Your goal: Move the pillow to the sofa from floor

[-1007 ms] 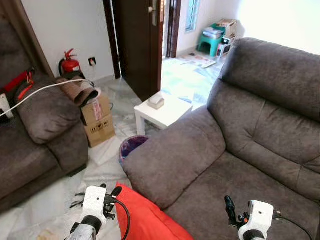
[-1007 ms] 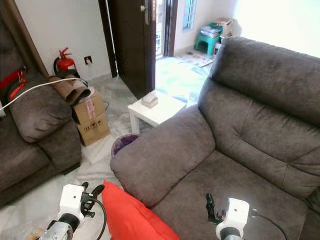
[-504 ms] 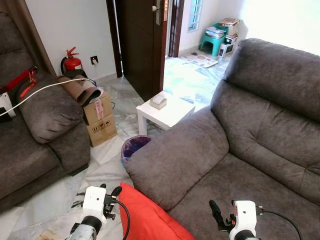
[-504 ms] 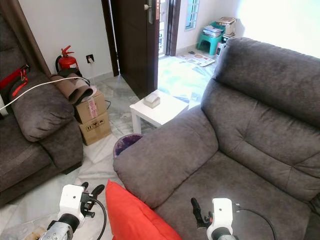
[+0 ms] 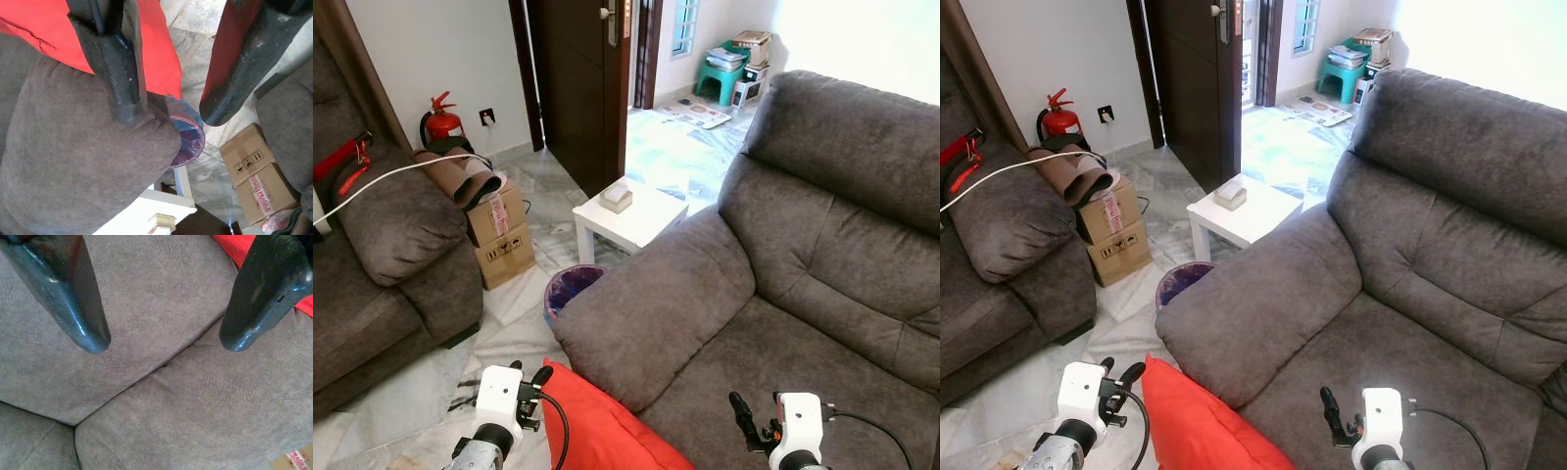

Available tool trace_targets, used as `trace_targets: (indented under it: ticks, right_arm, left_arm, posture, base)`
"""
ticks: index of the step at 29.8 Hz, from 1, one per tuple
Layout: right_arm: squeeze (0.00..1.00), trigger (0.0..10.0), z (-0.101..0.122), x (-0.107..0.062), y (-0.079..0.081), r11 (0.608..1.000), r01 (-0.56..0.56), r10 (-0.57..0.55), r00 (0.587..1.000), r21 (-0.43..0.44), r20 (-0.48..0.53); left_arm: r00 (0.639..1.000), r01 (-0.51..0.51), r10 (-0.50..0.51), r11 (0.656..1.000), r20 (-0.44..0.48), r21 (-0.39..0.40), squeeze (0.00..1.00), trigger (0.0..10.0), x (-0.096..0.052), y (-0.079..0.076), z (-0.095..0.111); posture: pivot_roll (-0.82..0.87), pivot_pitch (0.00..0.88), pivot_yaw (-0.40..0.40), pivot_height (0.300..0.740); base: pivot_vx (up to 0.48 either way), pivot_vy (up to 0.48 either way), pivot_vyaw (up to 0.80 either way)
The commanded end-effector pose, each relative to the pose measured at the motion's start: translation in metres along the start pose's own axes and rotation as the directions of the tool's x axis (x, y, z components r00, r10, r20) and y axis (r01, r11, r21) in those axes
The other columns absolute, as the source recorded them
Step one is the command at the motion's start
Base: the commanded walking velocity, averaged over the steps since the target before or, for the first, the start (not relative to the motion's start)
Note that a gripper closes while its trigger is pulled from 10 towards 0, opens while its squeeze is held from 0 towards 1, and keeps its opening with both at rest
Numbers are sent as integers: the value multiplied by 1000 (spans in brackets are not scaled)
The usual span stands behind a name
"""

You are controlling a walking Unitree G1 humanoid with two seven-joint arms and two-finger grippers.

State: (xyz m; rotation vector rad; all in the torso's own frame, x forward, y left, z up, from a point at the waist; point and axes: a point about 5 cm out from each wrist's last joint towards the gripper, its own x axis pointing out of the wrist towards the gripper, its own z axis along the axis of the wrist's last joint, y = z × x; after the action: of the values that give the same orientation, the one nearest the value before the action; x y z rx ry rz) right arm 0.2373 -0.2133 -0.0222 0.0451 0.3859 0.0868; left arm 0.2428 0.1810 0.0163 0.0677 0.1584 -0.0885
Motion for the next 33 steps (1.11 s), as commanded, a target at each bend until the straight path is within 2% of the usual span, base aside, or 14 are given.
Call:
trace_targets:
  ticks: [1,33]
  right_arm:
    - [0,10000,-3,-1,-1,1000,10,-10,1000,11,-15]
    - [0,10000,1,2,1,999,23,-23,1000,30,8]
  left_arm:
    - [1000,-8,8,1000,-7,-16,0,10000,-2,0,-2]
    - [1000,-13,13,1000,5,-25,0,10000,-1,0,0]
  posture:
    - [4,60,-10,740]
    - [4,61,-10,740]
  base:
    - [0,0,0]
    - [0,0,0]
